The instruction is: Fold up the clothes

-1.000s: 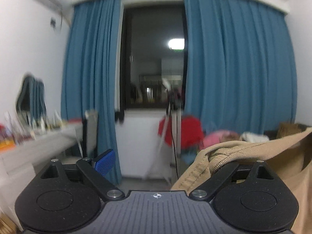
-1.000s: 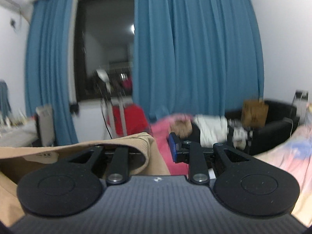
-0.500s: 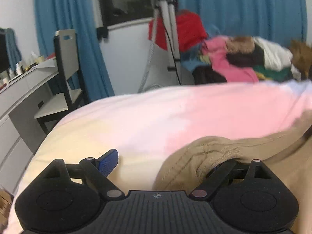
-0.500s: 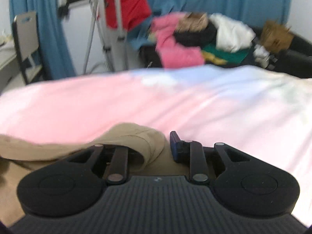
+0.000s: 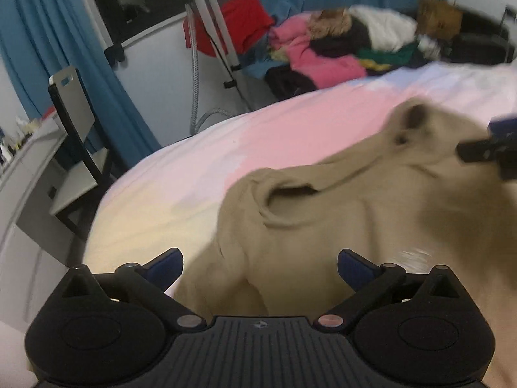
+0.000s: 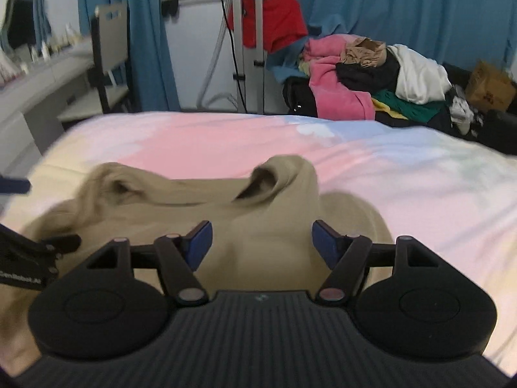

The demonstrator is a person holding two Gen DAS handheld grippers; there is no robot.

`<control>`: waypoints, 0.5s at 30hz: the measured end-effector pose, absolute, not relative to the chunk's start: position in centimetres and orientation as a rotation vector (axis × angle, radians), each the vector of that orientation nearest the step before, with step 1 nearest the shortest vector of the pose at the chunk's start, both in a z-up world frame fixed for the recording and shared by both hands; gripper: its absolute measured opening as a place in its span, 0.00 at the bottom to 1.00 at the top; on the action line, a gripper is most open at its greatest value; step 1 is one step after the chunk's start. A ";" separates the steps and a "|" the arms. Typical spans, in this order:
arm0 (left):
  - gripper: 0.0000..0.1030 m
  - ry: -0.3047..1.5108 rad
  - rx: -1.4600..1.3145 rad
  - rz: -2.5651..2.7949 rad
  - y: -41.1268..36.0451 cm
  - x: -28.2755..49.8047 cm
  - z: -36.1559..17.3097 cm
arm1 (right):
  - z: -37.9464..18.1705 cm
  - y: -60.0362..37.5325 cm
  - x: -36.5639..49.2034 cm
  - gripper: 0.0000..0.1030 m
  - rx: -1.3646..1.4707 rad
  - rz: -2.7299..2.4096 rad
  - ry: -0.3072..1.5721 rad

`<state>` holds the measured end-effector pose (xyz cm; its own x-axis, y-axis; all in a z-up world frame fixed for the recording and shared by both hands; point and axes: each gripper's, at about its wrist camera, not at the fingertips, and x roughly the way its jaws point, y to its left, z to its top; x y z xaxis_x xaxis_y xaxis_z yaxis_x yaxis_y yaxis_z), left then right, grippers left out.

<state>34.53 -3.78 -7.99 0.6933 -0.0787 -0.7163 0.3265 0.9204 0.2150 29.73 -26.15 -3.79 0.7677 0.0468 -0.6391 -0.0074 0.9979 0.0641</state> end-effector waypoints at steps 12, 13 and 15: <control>0.99 0.613 -0.159 -0.147 8.8 14.8 -6.9 | -2.6 -27.2 8.3 0.68 0.272 0.027 0.423; 0.98 0.630 -0.172 -0.135 9.5 14.3 -7.0 | -2.5 -27.2 7.4 0.68 0.278 0.025 0.405; 0.98 0.627 -0.205 -0.123 10.9 13.5 -7.0 | -2.4 -27.1 5.6 0.68 0.288 0.023 0.369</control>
